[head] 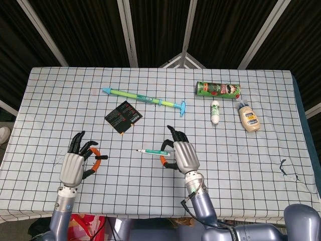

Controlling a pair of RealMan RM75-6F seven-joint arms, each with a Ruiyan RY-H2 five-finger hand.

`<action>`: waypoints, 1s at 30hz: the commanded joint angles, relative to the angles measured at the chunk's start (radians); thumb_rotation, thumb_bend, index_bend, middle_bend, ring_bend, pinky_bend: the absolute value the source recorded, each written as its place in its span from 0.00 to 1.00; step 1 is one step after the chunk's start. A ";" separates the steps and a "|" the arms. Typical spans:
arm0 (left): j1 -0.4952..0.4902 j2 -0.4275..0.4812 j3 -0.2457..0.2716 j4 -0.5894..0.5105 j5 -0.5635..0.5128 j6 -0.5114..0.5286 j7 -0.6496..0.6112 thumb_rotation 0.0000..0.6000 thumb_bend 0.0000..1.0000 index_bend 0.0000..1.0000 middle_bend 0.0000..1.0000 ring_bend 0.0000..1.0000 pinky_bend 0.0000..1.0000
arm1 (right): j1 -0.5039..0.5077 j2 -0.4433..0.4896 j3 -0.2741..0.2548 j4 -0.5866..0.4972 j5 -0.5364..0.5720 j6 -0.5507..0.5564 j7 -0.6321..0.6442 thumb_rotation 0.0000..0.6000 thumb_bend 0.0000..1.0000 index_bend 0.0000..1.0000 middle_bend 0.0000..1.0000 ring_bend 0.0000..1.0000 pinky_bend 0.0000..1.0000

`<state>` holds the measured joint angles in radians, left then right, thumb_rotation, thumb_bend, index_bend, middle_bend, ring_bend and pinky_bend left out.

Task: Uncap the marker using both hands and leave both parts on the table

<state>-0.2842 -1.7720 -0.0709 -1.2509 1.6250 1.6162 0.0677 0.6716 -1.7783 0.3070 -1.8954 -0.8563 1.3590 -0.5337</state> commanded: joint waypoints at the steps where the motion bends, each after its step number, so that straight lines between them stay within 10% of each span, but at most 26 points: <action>1: 0.015 0.015 0.004 0.037 -0.025 -0.016 -0.015 1.00 0.51 0.60 0.32 0.01 0.07 | -0.018 0.002 -0.025 0.049 -0.005 -0.036 0.052 1.00 0.42 0.62 0.04 0.11 0.08; 15: -0.022 -0.056 -0.025 0.182 -0.120 -0.169 -0.148 1.00 0.50 0.52 0.30 0.01 0.06 | -0.026 -0.136 -0.078 0.353 -0.036 -0.134 0.157 1.00 0.42 0.62 0.04 0.11 0.08; 21: -0.046 -0.035 0.007 0.189 -0.099 -0.233 -0.214 1.00 0.39 0.03 0.01 0.00 0.00 | -0.020 -0.157 -0.060 0.409 -0.011 -0.165 0.146 1.00 0.34 0.25 0.04 0.07 0.03; 30: -0.030 0.149 0.029 -0.025 -0.011 -0.127 -0.271 1.00 0.37 0.00 0.00 0.00 0.00 | -0.033 -0.094 -0.017 0.305 0.042 -0.142 0.076 1.00 0.16 0.00 0.00 0.04 0.01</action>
<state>-0.3258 -1.6801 -0.0491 -1.2122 1.5885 1.4478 -0.2173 0.6462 -1.8940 0.2802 -1.5638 -0.8160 1.2079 -0.4533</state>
